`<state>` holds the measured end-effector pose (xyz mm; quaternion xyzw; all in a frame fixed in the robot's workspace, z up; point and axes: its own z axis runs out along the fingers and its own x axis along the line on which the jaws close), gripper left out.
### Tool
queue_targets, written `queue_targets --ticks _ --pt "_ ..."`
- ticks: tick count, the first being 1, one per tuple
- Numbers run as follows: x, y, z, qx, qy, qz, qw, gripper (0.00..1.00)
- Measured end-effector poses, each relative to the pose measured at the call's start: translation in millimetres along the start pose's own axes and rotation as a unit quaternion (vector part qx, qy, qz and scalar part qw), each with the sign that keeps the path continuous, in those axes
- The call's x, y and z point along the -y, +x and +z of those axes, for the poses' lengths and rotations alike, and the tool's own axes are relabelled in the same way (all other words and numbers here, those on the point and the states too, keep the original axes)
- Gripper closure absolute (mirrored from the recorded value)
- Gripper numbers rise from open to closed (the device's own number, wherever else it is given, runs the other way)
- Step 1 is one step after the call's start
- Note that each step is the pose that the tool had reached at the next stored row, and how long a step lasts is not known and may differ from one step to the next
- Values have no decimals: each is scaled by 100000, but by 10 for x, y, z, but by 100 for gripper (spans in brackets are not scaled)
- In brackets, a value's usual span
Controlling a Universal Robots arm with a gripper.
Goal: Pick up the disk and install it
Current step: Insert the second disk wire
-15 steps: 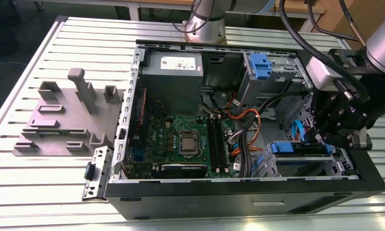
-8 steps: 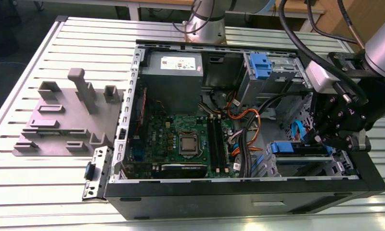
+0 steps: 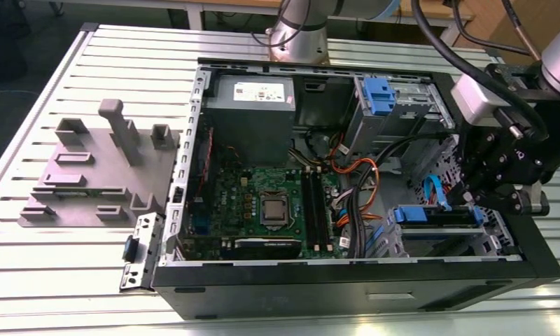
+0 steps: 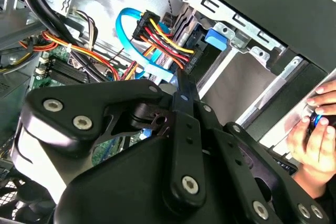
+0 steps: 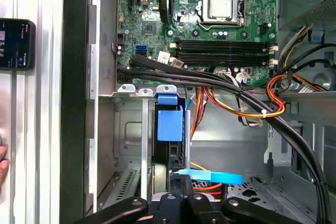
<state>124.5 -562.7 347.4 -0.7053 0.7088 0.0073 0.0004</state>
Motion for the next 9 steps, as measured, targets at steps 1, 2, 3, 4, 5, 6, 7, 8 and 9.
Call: queue_targets --ticks 1,2,3,4,5,6,7,8,9 --pt "-7 0 -1 -3 -1 0 100000 89" --pt "-13 0 -1 1 1 0 100000 89" --pt "-17 0 -1 4 2 -2 100000 89" --pt "-19 0 -1 -1 1 -4 100000 89" --pt "-21 0 -1 -3 3 -5 100000 89" --pt "-32 0 -1 -3 4 -1 100000 89" --pt "-41 0 -1 -3 4 0 100000 89" --pt "-42 0 -1 -5 4 0 100000 89" --pt "-43 0 -1 -2 4 -1 100000 89"
